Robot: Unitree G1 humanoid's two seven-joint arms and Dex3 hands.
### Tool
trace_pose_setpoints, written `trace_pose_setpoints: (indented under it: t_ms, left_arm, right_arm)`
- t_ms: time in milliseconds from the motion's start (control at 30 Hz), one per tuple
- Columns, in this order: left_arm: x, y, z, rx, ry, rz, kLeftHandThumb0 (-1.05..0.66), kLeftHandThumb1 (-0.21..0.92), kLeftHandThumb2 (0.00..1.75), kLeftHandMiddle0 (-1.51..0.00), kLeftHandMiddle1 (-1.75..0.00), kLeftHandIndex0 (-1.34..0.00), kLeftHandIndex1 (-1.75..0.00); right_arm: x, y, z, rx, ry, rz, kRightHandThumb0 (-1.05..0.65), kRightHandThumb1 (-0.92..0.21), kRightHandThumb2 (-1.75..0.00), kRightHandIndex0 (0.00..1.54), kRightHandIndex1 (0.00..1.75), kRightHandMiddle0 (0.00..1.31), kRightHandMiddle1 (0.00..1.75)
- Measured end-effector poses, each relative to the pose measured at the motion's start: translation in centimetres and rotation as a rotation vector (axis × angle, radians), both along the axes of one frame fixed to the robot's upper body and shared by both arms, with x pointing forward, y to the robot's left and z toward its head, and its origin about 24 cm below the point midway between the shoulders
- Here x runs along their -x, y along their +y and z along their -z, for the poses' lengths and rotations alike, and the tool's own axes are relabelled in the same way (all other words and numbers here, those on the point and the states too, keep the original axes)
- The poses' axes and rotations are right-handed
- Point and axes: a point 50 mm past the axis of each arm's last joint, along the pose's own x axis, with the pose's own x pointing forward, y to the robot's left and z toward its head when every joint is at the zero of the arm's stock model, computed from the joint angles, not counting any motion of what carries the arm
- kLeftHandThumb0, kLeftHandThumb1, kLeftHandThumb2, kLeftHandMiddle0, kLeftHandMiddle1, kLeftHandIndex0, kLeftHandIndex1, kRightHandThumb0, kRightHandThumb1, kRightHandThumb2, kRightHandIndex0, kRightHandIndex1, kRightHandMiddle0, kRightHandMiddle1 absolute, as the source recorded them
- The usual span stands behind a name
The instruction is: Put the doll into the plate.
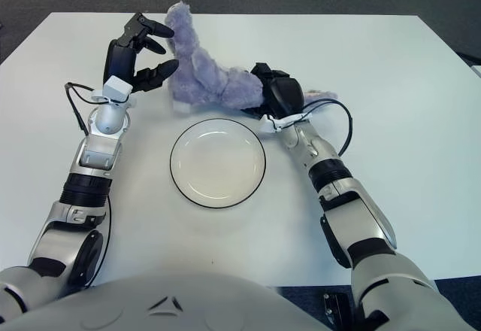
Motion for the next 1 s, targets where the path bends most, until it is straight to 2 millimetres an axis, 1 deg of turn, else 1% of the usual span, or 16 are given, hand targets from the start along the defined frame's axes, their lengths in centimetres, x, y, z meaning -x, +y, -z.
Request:
trace_pose_setpoints:
  t_ms: [100, 200, 433, 600, 700, 833, 867, 1000]
  left_arm:
    - [-0.1, 0.2, 0.2, -0.001, 0.009, -0.012, 0.0, 0.92, 0.28, -0.45, -1.53, -0.41, -1.3]
    - [-0.6, 0.8, 0.8, -0.001, 0.031, -0.029, 0.0, 0.9, 0.3, -0.47, -1.53, -0.42, -1.29]
    - [-2.5, 4.4, 3.2, 0.026, 0.129, -0.099, 0.0, 0.87, 0.34, -0.49, -1.52, -0.43, -1.27]
    - [-3.2, 6.3, 3.8, 0.017, 0.139, -0.171, 0.0, 0.87, 0.35, -0.51, -1.51, -0.42, -1.28]
    - [-3.5, 6.8, 3.9, 0.024, 0.129, -0.191, 0.0, 0.87, 0.34, -0.51, -1.5, -0.42, -1.28]
    - [-3.7, 6.8, 3.9, 0.028, 0.114, -0.19, 0.0, 0.87, 0.34, -0.51, -1.5, -0.42, -1.28]
    - [-3.7, 6.8, 3.9, 0.03, 0.112, -0.189, 0.0, 0.88, 0.32, -0.51, -1.49, -0.41, -1.29]
    - [-4.1, 7.5, 4.0, 0.094, 0.128, -0.198, -0.01, 0.9, 0.29, -0.52, -1.48, -0.4, -1.3]
  right_arm:
    - [0.1, -0.2, -0.2, -0.01, -0.009, -0.026, -0.38, -0.67, -0.86, 0.87, 1.75, 0.35, 1.75]
    - [0.2, -0.4, -0.5, -0.015, -0.021, -0.044, -0.38, -0.66, -0.86, 0.87, 1.75, 0.35, 1.75]
    - [0.5, -1.1, -1.7, -0.046, -0.075, -0.063, -0.38, -0.66, -0.87, 0.86, 1.75, 0.36, 1.75]
    - [0.6, -1.5, -3.0, -0.058, -0.115, -0.069, -0.38, -0.65, -0.88, 0.86, 1.75, 0.36, 1.75]
    - [0.7, -1.4, -3.8, -0.062, -0.139, -0.081, -0.38, -0.64, -0.89, 0.87, 1.75, 0.36, 1.75]
    - [0.7, -1.2, -4.5, -0.065, -0.161, -0.098, -0.38, -0.64, -0.89, 0.87, 1.75, 0.37, 1.75]
    - [0.8, -1.1, -4.6, -0.065, -0.164, -0.101, -0.38, -0.64, -0.89, 0.87, 1.75, 0.37, 1.75]
    - [1.1, -0.9, -5.2, -0.076, -0.201, -0.123, -0.38, -0.63, -0.9, 0.87, 1.75, 0.37, 1.75]
